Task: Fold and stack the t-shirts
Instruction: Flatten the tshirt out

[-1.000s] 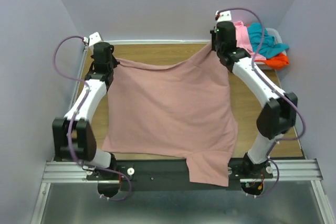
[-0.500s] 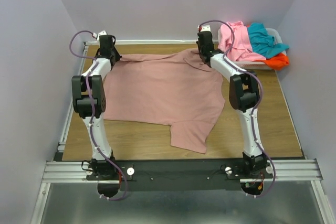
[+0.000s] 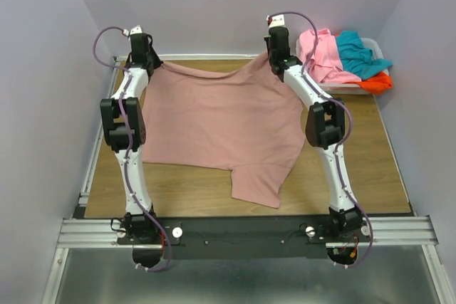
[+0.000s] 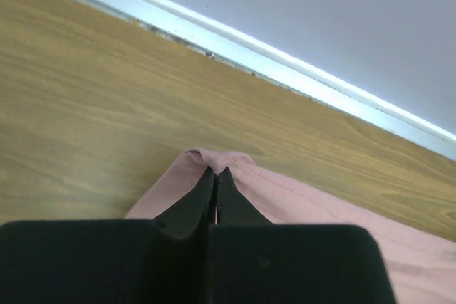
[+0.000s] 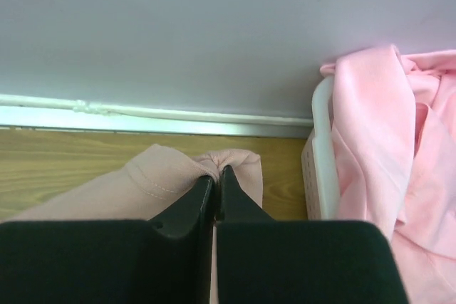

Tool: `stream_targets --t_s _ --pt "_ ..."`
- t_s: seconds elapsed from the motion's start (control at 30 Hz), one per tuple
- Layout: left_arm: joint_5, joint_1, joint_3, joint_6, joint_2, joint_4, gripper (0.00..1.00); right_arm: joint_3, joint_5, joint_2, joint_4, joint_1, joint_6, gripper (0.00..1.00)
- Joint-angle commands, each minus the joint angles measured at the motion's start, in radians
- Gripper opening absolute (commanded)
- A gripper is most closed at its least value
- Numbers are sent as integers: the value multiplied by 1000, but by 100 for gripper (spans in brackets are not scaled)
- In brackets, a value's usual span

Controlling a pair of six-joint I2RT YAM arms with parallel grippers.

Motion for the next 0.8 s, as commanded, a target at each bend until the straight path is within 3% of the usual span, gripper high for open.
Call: stream_targets --t_s 0.0,0.07,0.1,0.17,0.2,0.27,0.3,0.33,0.53,0.67,0.77 --pt "46 9 181 35 101 -69 23 63 -30 84 48 -10 -70 14" --pt "51 9 272 40 157 -80 43 114 -34 136 78 -16 -89 20" --pt "51 11 305 47 173 -101 68 135 -30 153 92 -21 -99 29" --pt "51 11 387 47 200 -129 95 190 -11 191 121 -24 -110 44" --pt "51 11 401 47 200 -146 99 203 -7 193 121 -25 -116 56" --pt "86 11 378 43 154 -146 99 175 -17 167 121 -24 -109 77" --pt "91 11 354 38 128 -134 99 149 -25 109 121 -24 -80 97" --pt "91 11 323 30 97 -125 99 111 -33 73 121 -22 -64 100" --pt "65 0 -22 -3 -210 -82 99 -282 -109 -295 121 28 33 100" --pt "-9 0 -411 -75 -492 -54 98 -620 -60 -546 121 107 111 100" --pt "14 -2 -659 -141 -662 -10 99 -896 -91 -748 100 147 308 100"
